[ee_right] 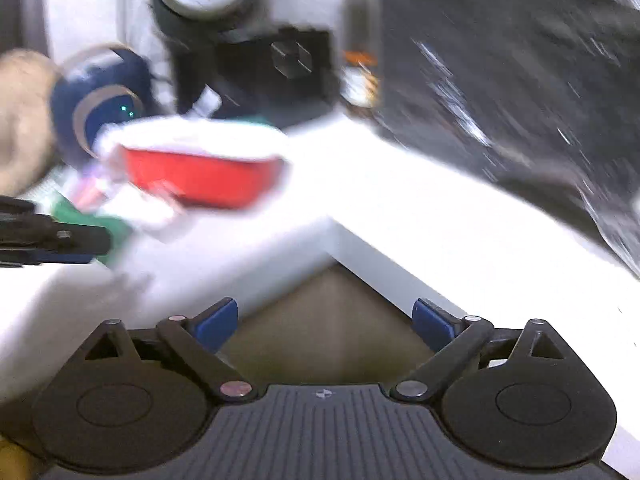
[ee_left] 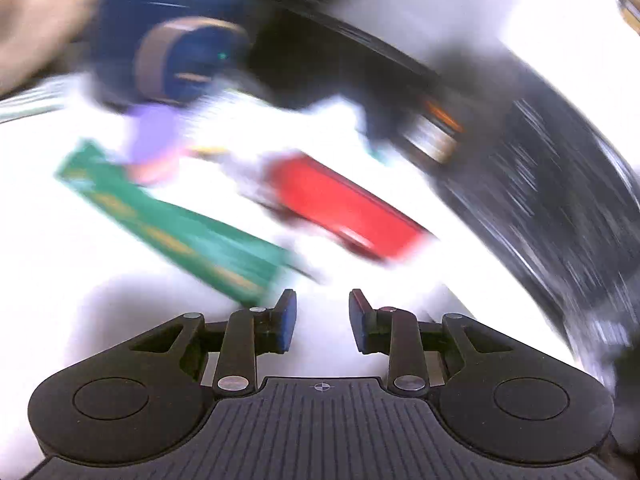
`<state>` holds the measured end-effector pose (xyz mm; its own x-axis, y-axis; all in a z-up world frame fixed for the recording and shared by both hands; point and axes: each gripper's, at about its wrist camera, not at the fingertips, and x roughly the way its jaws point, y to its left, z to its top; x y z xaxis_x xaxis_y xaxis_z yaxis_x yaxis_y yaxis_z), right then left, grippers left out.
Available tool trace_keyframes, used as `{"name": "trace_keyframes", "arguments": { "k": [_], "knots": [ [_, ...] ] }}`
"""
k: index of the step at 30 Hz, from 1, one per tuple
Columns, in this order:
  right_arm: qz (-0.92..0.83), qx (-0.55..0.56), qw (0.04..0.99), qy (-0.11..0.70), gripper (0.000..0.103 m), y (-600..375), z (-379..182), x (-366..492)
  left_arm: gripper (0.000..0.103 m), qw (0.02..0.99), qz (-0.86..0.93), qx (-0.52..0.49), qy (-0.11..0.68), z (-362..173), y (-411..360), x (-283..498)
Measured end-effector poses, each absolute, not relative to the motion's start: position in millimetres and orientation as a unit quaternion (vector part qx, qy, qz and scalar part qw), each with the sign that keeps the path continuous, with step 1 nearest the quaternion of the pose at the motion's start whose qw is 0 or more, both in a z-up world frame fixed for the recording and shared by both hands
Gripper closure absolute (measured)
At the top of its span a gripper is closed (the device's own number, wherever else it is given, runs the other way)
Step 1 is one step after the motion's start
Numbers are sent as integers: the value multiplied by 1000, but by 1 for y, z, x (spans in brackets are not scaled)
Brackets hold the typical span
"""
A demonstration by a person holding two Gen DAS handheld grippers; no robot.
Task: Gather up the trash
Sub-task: 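Release the cup and ginger and lift both tools back to the counter, then grasp the green snack wrapper with the left tool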
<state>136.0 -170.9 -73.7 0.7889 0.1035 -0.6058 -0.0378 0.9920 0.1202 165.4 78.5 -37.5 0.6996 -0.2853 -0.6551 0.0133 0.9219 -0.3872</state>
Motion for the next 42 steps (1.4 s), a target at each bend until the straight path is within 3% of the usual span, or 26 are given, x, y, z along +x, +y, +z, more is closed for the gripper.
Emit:
{"name": "trace_keyframes", "arguments": {
  "k": [7, 16, 21, 23, 25, 35, 42],
  "knots": [
    [166, -43, 945, 278, 9, -91, -49, 161, 71, 903, -12, -209, 376, -56, 153, 179],
    [177, -75, 933, 303, 11, -30, -59, 219, 71, 889, -26, -249, 383, -73, 177, 185],
    [207, -42, 925, 315, 25, -26, -65, 237, 71, 888, -28, -253, 383, -72, 181, 193],
    [231, -49, 916, 324, 48, -16, -71, 241, 71, 886, -24, -255, 387, -73, 184, 197],
    [230, -55, 912, 335, 60, -7, -78, 247, 71, 885, -23, -256, 389, -73, 185, 201],
    [240, 8, 891, 386, 60, -7, -92, 253, 71, 891, -14, -243, 383, -68, 189, 214],
    [315, -12, 860, 401, 60, 23, -96, 220, 71, 899, -15, -215, 381, -65, 183, 212]
  ]
}}
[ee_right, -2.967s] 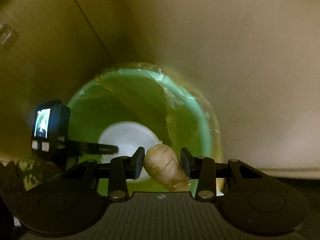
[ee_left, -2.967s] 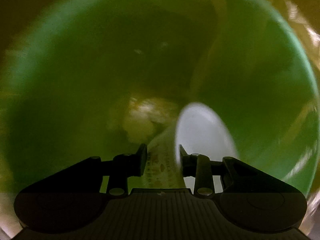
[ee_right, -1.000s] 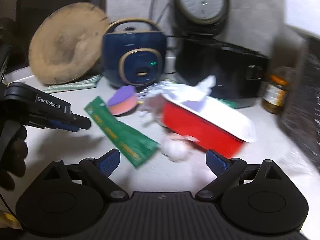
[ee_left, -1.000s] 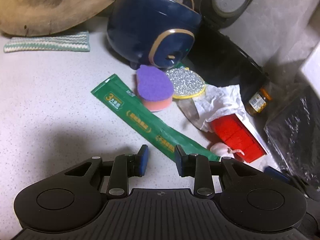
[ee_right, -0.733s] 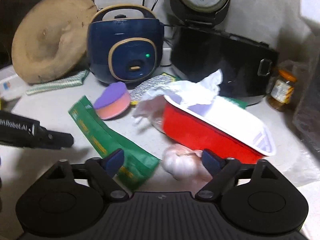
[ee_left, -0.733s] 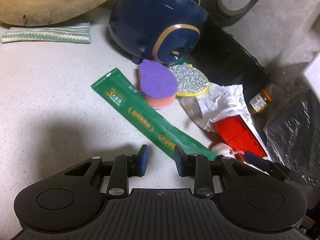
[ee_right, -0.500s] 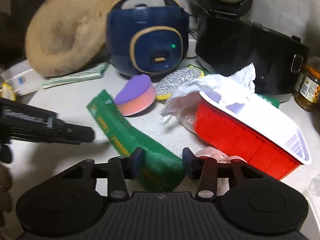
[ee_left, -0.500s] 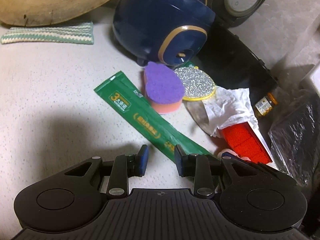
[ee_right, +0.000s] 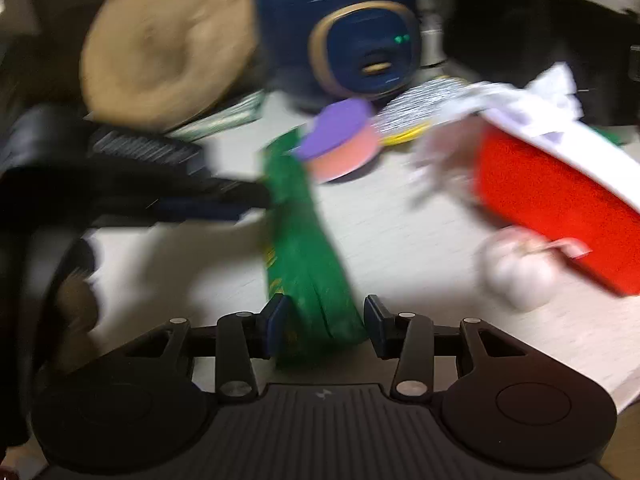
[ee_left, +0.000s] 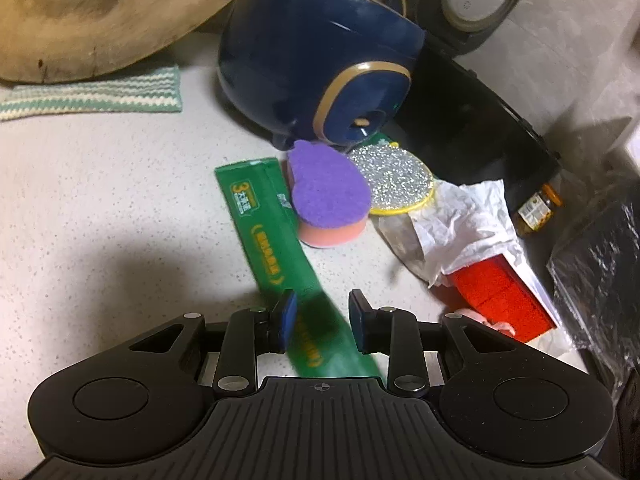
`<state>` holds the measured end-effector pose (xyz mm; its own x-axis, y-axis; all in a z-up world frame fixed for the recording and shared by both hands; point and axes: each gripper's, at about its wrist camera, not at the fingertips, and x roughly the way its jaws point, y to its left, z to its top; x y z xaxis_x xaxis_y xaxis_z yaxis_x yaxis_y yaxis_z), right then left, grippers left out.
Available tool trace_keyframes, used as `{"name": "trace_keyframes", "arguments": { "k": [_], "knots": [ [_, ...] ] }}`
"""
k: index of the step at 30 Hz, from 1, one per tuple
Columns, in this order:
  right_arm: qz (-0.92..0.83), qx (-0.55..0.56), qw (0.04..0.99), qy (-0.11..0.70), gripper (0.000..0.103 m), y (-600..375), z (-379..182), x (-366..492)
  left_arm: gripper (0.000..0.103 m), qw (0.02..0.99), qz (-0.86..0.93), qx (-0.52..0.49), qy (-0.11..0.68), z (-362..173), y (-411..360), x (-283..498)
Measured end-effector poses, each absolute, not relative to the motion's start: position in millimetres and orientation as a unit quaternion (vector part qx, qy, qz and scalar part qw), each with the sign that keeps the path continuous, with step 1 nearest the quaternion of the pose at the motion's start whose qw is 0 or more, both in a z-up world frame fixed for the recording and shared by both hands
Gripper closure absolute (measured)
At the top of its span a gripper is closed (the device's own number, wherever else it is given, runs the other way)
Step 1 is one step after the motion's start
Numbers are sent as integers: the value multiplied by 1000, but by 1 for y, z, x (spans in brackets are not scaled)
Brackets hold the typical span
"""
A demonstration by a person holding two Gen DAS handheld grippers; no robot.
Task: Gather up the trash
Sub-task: 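Grasp the green snack wrapper with the left tool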
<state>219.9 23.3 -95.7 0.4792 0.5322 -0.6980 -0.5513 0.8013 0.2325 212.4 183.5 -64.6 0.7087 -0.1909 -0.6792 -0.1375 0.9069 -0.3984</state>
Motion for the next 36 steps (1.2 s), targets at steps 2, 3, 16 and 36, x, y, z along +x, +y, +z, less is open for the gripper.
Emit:
{"name": "trace_keyframes", "arguments": {
  "k": [2, 3, 16, 36],
  "knots": [
    [335, -25, 853, 399, 60, 32, -95, 210, 71, 904, -10, -199, 379, -63, 181, 209],
    [346, -30, 850, 395, 60, 37, -94, 205, 71, 906, -8, -189, 379, -64, 180, 208],
    [258, -73, 904, 333, 41, 11, -78, 176, 68, 907, 3, -67, 415, -76, 165, 202],
    [175, -26, 915, 363, 35, -28, -88, 190, 71, 899, 94, -219, 367, -58, 237, 169]
  ]
}}
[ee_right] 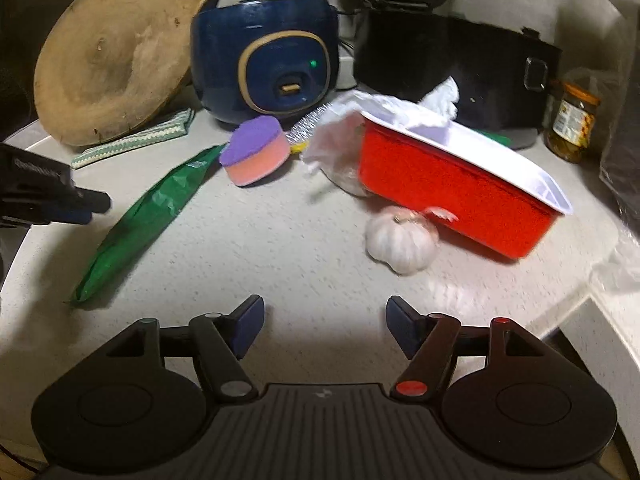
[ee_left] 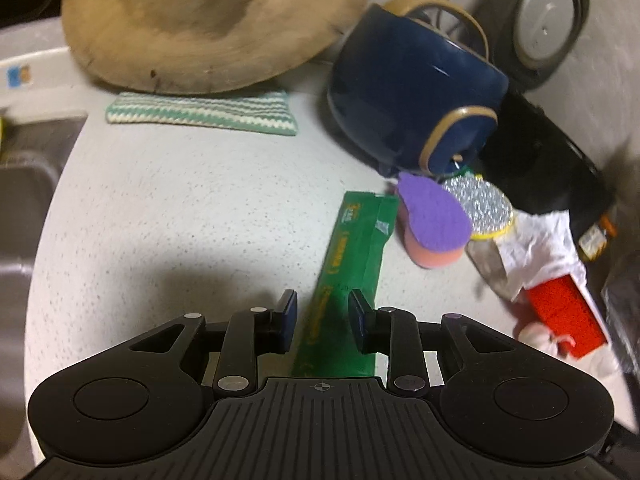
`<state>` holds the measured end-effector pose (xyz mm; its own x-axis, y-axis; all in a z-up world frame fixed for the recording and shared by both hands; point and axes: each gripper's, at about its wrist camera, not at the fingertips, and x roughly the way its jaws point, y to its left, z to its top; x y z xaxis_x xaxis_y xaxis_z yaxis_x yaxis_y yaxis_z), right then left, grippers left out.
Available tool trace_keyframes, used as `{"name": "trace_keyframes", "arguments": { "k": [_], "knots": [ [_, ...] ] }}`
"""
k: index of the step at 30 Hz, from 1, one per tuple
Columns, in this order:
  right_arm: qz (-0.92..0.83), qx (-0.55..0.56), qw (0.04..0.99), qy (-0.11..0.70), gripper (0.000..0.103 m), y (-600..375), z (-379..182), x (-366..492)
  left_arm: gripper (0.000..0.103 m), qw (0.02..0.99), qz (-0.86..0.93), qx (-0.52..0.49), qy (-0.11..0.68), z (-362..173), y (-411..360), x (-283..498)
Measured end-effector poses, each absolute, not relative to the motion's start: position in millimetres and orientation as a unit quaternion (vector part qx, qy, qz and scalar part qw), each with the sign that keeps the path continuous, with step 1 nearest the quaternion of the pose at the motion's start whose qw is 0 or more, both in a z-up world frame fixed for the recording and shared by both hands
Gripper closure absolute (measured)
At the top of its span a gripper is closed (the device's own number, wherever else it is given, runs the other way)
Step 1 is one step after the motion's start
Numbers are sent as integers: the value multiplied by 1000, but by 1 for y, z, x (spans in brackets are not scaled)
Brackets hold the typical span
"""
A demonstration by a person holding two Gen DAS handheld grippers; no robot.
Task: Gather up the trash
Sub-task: 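Grasp the green snack wrapper with the left tool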
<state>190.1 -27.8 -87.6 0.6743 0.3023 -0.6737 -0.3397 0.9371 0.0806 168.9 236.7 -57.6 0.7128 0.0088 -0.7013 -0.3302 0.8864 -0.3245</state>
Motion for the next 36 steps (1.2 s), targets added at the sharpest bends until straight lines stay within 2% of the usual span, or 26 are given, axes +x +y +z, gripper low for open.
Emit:
{"name": "trace_keyframes", "arguments": {
  "k": [4, 9, 17, 21, 25, 35, 36],
  "knots": [
    [177, -23, 911, 371, 34, -30, -92, 188, 71, 894, 85, -231, 375, -65, 228, 177],
    [187, -22, 906, 378, 33, -29, -98, 186, 71, 912, 85, -125, 382, -70, 199, 199],
    [200, -30, 905, 374, 18, -23, -101, 183, 69, 903, 82, -92, 411, -82, 193, 209],
    [206, -37, 902, 377, 14, -20, -102, 183, 64, 901, 77, -88, 417, -85, 194, 213],
    [219, -39, 898, 381, 0, -16, -104, 183, 58, 901, 79, -84, 419, -87, 195, 218],
    [209, -22, 901, 380, 0, -18, -104, 182, 58, 903, 75, -77, 416, -88, 192, 224],
    [208, -30, 901, 380, 0, -15, -104, 180, 64, 904, 76, -83, 413, -89, 193, 223]
  ]
}}
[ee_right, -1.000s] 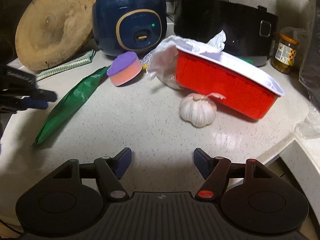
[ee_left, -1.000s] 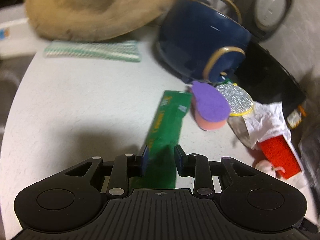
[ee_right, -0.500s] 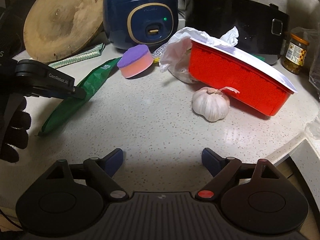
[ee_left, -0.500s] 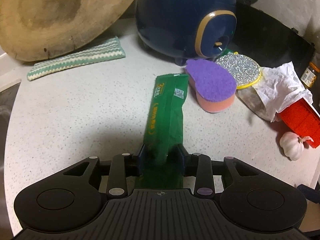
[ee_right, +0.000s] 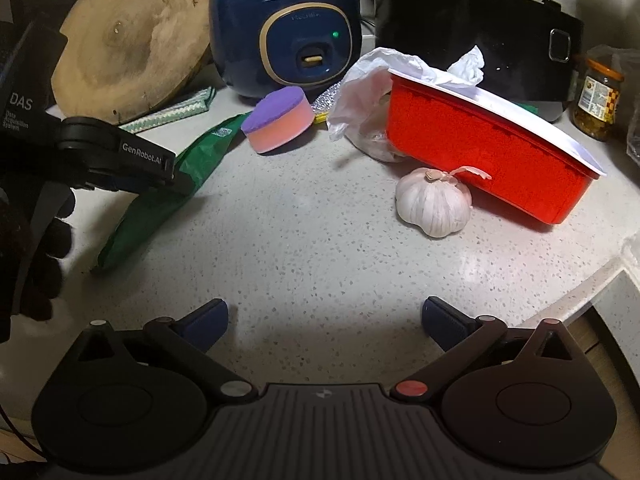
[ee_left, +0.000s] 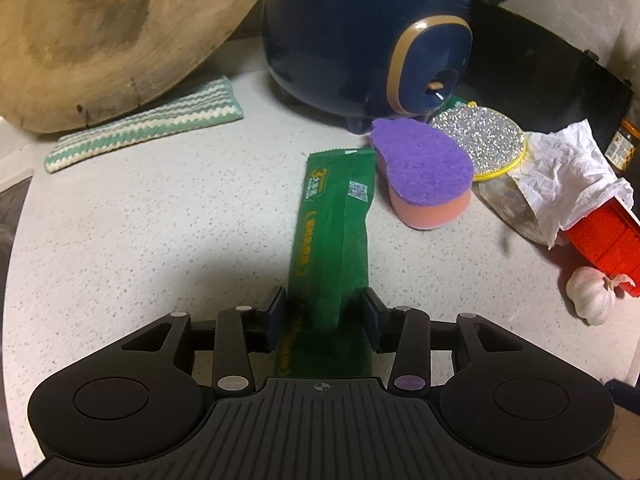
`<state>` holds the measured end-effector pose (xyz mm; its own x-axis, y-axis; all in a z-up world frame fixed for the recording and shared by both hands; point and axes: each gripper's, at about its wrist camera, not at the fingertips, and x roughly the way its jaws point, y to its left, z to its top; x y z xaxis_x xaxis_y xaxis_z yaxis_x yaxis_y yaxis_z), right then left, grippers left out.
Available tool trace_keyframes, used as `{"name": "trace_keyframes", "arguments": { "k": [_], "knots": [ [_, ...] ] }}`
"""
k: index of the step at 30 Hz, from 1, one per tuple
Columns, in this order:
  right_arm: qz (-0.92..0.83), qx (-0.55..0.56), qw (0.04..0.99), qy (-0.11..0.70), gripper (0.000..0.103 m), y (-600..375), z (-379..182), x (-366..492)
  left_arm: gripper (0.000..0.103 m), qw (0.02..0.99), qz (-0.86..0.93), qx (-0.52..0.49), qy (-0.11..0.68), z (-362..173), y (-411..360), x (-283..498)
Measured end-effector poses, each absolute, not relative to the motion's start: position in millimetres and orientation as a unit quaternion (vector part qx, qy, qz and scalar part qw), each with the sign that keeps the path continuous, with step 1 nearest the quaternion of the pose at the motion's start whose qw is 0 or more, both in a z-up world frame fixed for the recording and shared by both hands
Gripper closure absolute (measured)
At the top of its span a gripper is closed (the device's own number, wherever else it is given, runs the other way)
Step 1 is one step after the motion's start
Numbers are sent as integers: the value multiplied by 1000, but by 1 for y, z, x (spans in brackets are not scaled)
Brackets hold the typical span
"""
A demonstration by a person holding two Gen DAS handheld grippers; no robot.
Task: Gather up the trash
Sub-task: 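Grasp the green snack wrapper with the left tool, then grasp the purple sponge with the right tool while the left tool holds the wrapper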
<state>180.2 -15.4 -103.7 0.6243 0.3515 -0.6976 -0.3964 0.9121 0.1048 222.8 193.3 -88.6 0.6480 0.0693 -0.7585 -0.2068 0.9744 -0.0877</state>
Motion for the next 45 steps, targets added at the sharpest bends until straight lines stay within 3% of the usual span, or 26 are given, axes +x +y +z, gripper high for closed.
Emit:
{"name": "trace_keyframes", "arguments": {
  "k": [1, 4, 6, 13, 22, 24, 27, 28, 38, 45],
  "knots": [
    [210, -36, 900, 380, 0, -13, -104, 179, 74, 904, 81, -105, 407, -88, 198, 220],
    [243, -58, 887, 387, 3, -5, -100, 181, 80, 898, 89, -205, 379, -82, 223, 205],
    [261, -62, 889, 371, 11, 1, -89, 185, 81, 906, 92, -207, 358, -73, 232, 194],
    [262, -97, 914, 294, 11, 48, -49, 238, 83, 909, 74, -245, 330, -61, 268, 144],
    [210, -121, 914, 325, 11, 125, -77, 319, 83, 903, 60, -259, 338, -70, 295, 112],
    [201, -118, 915, 331, 14, 132, -82, 325, 83, 900, 51, -265, 343, -74, 301, 115],
    [183, -117, 914, 343, 39, 134, -84, 331, 83, 896, 35, -270, 351, -80, 305, 121],
    [178, -109, 914, 348, 39, 131, -83, 330, 84, 895, 29, -270, 353, -80, 305, 123],
    [224, -33, 909, 349, 39, 58, -40, 239, 84, 902, -42, -244, 354, -71, 261, 142],
    [192, -16, 932, 308, 39, -38, -28, 149, 84, 918, -94, -181, 339, -38, 176, 136]
  ]
}}
